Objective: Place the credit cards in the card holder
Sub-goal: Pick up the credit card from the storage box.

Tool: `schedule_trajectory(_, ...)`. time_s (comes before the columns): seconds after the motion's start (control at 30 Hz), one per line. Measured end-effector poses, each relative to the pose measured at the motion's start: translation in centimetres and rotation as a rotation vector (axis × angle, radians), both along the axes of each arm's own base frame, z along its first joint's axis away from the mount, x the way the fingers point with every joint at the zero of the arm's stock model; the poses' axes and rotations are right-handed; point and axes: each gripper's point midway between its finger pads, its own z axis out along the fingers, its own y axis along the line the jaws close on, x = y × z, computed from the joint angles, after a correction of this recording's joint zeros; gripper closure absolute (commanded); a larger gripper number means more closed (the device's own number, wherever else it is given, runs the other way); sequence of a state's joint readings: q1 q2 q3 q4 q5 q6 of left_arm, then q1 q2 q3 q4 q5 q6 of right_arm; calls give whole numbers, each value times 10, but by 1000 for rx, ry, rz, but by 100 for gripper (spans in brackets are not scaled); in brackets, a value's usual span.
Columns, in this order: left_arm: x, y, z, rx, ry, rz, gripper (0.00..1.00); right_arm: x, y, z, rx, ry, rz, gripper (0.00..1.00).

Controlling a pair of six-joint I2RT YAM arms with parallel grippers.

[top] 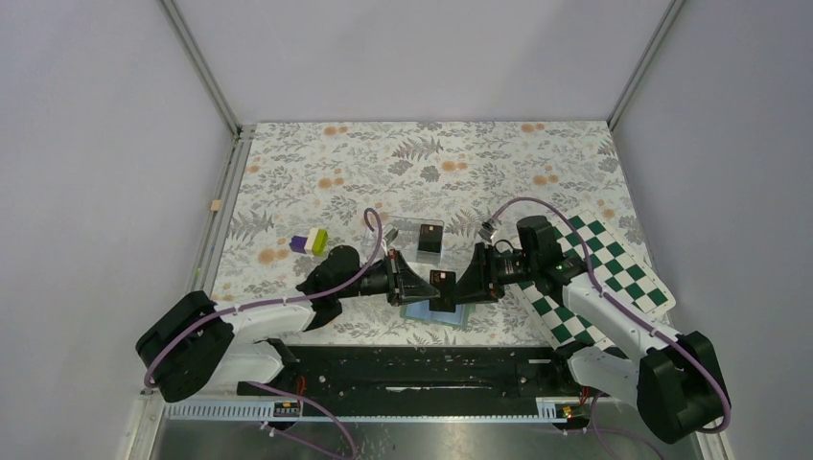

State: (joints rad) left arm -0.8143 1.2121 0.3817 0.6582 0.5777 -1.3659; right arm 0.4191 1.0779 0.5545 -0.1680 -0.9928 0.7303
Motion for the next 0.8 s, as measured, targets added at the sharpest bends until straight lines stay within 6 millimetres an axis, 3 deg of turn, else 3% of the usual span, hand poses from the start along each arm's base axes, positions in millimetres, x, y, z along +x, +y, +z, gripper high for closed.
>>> schedule_trajectory(0.23,-2,-12,9,-73,23,-29,100,10,12,26,147,-42,0,68)
schedule_trajectory(0.43,-2,-13,12,-89,28,-31,100,8,14,30,208,-6,-10,80)
schedule_trajectory(0.8,-4,-13,19,-116,9,-44,100,2,14,47,269,-5,-16,76)
